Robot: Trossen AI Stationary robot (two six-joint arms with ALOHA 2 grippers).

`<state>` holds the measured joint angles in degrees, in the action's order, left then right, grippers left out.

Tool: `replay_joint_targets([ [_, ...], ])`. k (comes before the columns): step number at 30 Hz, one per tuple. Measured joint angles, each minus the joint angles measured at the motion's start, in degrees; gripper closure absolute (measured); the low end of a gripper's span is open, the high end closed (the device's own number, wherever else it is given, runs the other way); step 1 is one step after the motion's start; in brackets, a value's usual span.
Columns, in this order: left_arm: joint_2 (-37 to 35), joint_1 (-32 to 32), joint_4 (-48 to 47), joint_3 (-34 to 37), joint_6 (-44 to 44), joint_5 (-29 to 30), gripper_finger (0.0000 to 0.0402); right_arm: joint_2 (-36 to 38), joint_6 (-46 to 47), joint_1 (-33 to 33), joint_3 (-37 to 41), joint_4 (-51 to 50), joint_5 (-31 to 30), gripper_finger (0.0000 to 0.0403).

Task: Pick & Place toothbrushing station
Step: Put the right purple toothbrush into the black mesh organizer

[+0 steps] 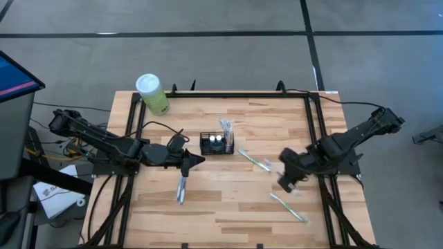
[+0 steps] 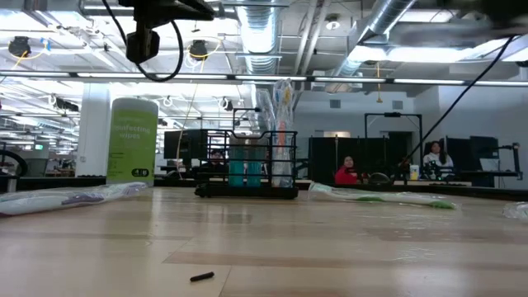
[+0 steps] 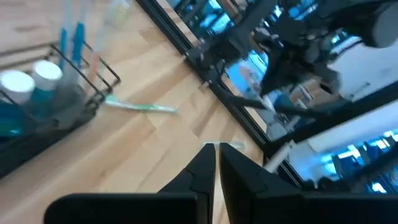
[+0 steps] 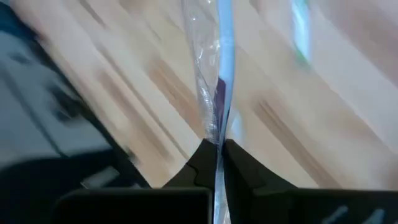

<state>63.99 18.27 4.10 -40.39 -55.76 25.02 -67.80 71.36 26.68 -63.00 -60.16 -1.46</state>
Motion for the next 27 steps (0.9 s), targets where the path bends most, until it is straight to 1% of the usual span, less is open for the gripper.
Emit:
replay_joint_targets([
  [4, -0.07, -0.39, 4.46, -0.01, 1.35, 1.53, 0.0385, 0.05, -3.65, -4.44, -0.15, 14.27, -2.91, 0.0399],
  [7, -0.07, -0.4, 8.83, -0.01, 4.93, 1.23, 0.0385, 0.05, -6.13, -7.85, -0.15, 23.32, -4.53, 0.0399],
  [10, -0.09, -0.98, 9.77, -0.03, 5.83, -0.04, 0.0376, -0.09, -9.05, -11.86, -0.15, 30.96, -5.02, 0.04],
  [12, -0.09, -1.89, 10.41, -0.03, 5.58, -0.9, 0.0358, -0.79, -10.65, -14.63, -0.17, 35.36, -4.9, 0.04],
  [15, 0.22, -4.34, 14.91, -0.05, 5.8, -4.12, 0.0317, -1.44, -12.19, -17.6, -0.15, 39.44, -3.67, 0.04],
  [17, 0.7, -6.38, 17.3, -0.11, 5.88, -6.27, 0.0284, -3.07, -13.32, -19.36, -0.38, 43.88, -2.28, 0.0399],
  [19, 1.4, -8.39, 20.02, -0.11, 5.87, -7.14, 0.0254, -4.64, -13.96, -20.43, 0.0, 45.98, -0.02, 0.0399],
  [21, 2.25, -10.53, 21.59, -0.08, 5.76, -8.84, 0.023, -6.52, -14.39, -21.05, -0.22, 50.53, 1.77, 0.0399],
  [25, 5.18, -13.22, 30.26, -0.1, 4.28, -15.17, 0.0204, -9.77, -14.37, -20.85, -0.03, 54.42, 3.53, 0.0399],
  [27, 6.12, -13.23, 31.78, -0.12, 4.29, -16.39, 0.0198, -10.64, -14.58, -20.64, -0.04, 57.95, 4.56, 0.0398],
])
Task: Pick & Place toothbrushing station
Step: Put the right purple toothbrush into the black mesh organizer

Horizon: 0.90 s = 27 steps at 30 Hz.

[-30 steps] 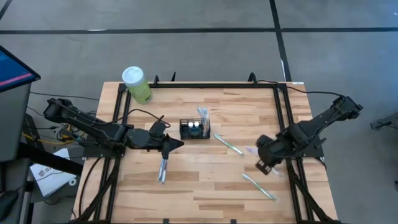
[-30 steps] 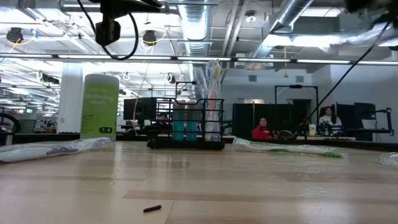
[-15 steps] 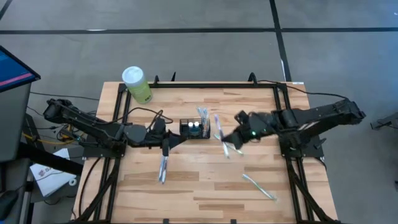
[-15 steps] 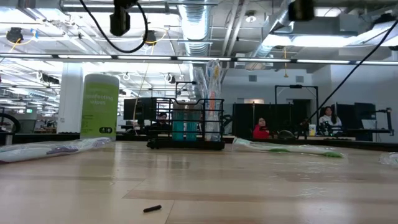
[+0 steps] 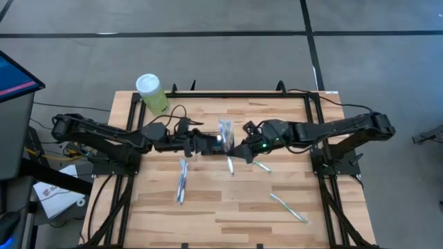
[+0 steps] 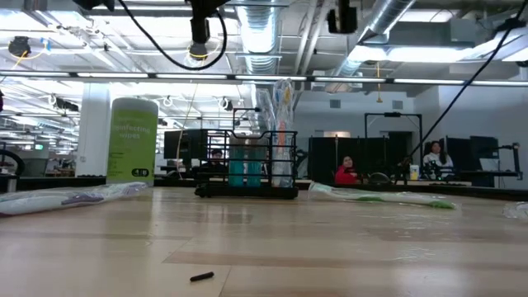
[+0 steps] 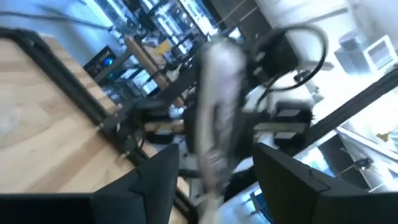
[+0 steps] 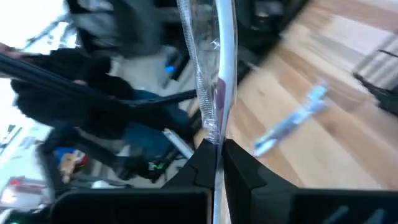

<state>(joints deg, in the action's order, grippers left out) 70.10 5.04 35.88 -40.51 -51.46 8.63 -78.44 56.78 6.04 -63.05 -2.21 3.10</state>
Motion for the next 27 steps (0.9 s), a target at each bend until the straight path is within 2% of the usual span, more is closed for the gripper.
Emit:
replay_joint_targets([
  [6, 0.79, 0.0, 0.29, 0.04, -0.42, -0.1, 0.0194, -0.44, -1.23, -0.09, -0.11, 6.4, 0.27, 0.0399],
  [19, 1.83, -1.64, 2.59, 0.13, -0.02, -1.04, 0.0199, -3.19, -0.39, -3.59, -0.47, 6.61, 4.6, 0.0398],
  [27, 2.5, -1.83, 3.25, 0.02, 0.0, -1.04, 0.0215, -6.07, -2.26, -4.35, -4.45, 5.86, 6.29, 0.0398],
])
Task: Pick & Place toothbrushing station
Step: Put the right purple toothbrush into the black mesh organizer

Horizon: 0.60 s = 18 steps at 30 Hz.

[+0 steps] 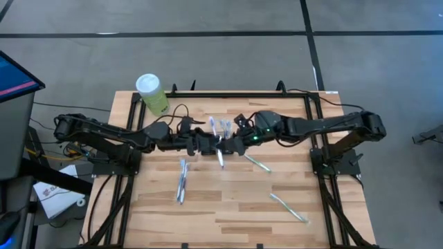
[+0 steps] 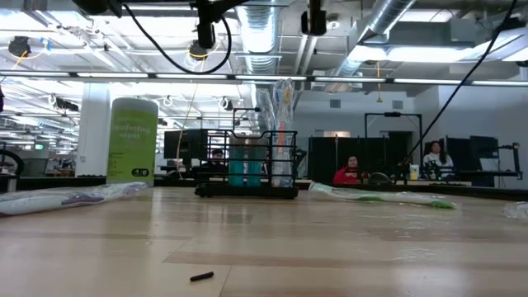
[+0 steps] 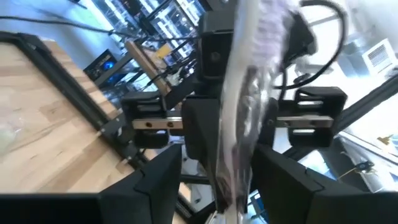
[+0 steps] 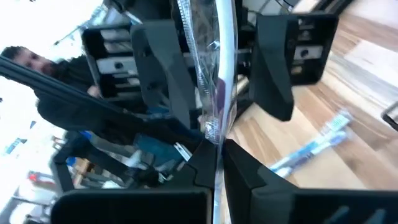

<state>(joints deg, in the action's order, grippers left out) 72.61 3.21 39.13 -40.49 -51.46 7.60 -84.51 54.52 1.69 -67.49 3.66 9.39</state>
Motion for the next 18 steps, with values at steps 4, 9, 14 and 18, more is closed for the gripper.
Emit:
replay_joint_targets([
  [4, -0.01, -0.01, 0.24, 0.0, 0.0, -0.02, 0.0231, -0.97, -0.53, -0.28, -1.56, -0.54, 1.34, 0.0398],
  [9, -0.01, 0.12, -0.01, 0.0, 0.05, -0.02, 0.0274, -1.09, -1.13, -0.42, -1.82, -2.2, 1.28, 0.0397],
  [14, -0.01, 0.12, 0.08, 0.0, 0.07, -0.43, 0.0326, -0.74, -1.16, -0.76, -1.85, -2.57, 1.22, 0.0397],
  [18, -0.01, 0.12, 0.0, 0.0, 0.09, -0.78, 0.0383, -0.74, -2.12, -0.78, -1.85, -3.81, 1.27, 0.0388],
])
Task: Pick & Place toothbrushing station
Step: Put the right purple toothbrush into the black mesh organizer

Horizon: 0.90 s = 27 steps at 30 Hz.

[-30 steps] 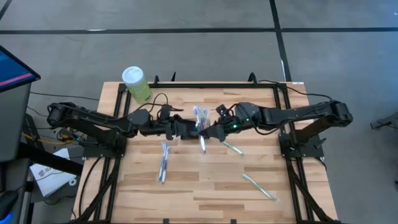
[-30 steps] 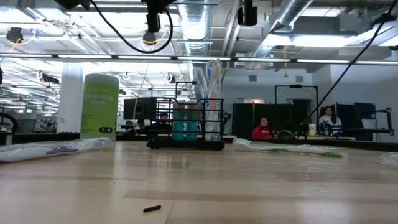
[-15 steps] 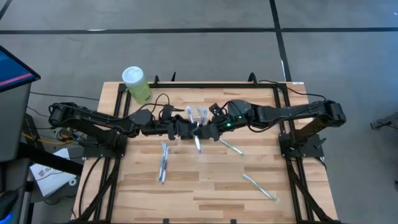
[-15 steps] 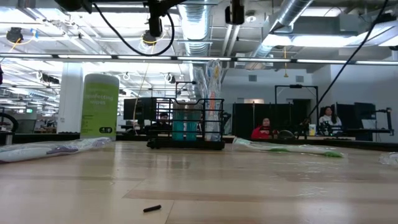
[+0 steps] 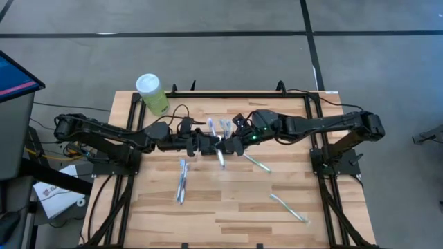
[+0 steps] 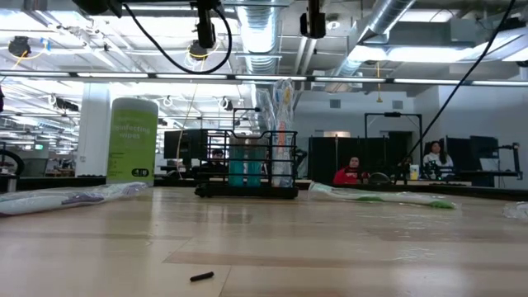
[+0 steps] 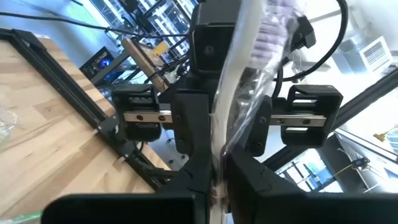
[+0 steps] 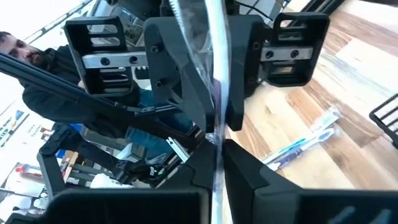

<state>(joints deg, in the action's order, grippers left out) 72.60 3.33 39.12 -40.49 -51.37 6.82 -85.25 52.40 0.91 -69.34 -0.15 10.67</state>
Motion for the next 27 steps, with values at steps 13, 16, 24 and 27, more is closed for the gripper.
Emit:
replay_joint_targets([
  [13, -1.47, 0.0, -1.1, 0.03, 2.2, 1.52, 0.0387, 1.19, -0.47, 0.0, 0.02, -2.96, 2.36, 0.0195],
  [16, -3.2, 0.02, -5.05, 0.02, 3.86, 4.72, 0.0387, 2.87, -1.27, -0.18, 0.02, -3.49, 3.0, 0.0154],
  [24, -10.35, 2.67, -18.67, -0.02, 13.81, 24.74, 0.0387, 9.59, -6.01, -0.88, 0.02, -8.25, 2.15, 0.0133],
  [27, -10.7, 3.96, -22.97, 0.0, 23.1, 32.81, 0.0387, 11.74, -7.24, -1.05, 0.0, -10.12, 1.22, 0.0133],
])
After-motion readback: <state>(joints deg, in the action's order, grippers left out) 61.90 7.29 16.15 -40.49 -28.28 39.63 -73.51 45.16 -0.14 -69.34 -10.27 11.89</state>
